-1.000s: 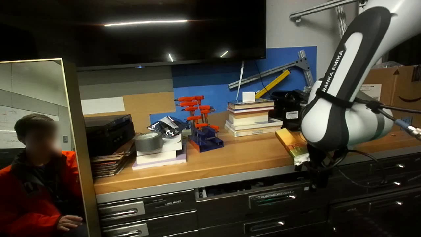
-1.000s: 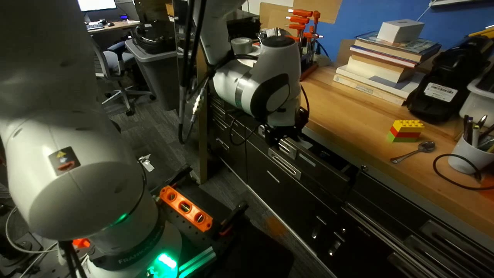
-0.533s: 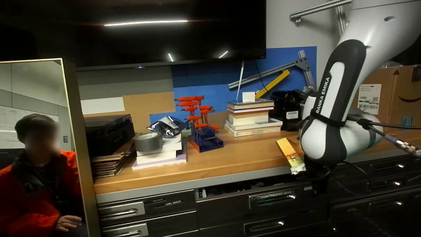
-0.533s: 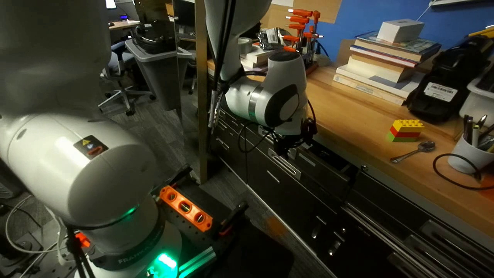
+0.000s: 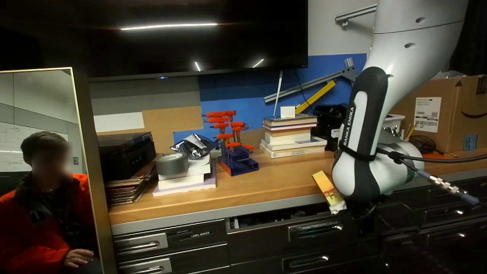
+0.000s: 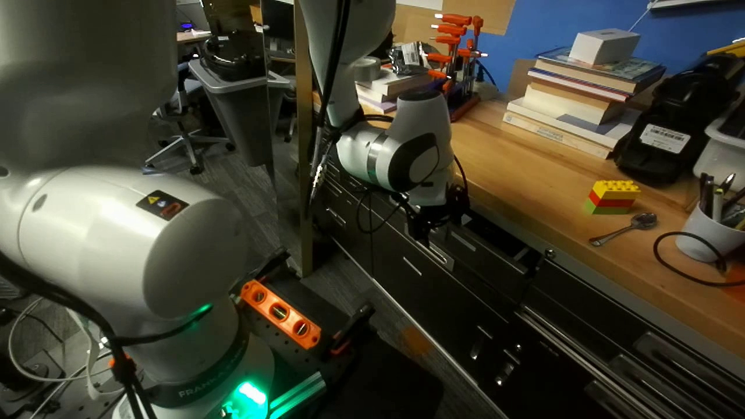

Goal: Open the top central drawer then remove the three black objects and put them on the table

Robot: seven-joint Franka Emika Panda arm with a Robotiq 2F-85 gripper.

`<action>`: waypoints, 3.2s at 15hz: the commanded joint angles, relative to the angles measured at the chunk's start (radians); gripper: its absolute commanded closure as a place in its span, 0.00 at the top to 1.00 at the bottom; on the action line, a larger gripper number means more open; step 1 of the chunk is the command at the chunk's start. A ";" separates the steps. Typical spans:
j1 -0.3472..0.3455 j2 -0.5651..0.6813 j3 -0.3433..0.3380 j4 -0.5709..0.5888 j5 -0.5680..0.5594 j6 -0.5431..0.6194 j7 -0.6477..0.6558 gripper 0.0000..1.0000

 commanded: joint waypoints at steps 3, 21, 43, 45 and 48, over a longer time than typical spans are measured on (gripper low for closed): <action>0.133 -0.018 -0.155 0.017 -0.073 -0.240 -0.055 1.00; -0.175 -0.369 0.098 -0.137 -0.526 -0.704 -0.123 1.00; -0.268 -0.353 0.457 -0.105 0.378 -0.448 -1.589 1.00; -0.284 -0.320 0.463 -0.087 0.423 -0.461 -1.739 1.00; -0.310 -0.262 0.452 -0.067 0.412 -0.444 -1.866 1.00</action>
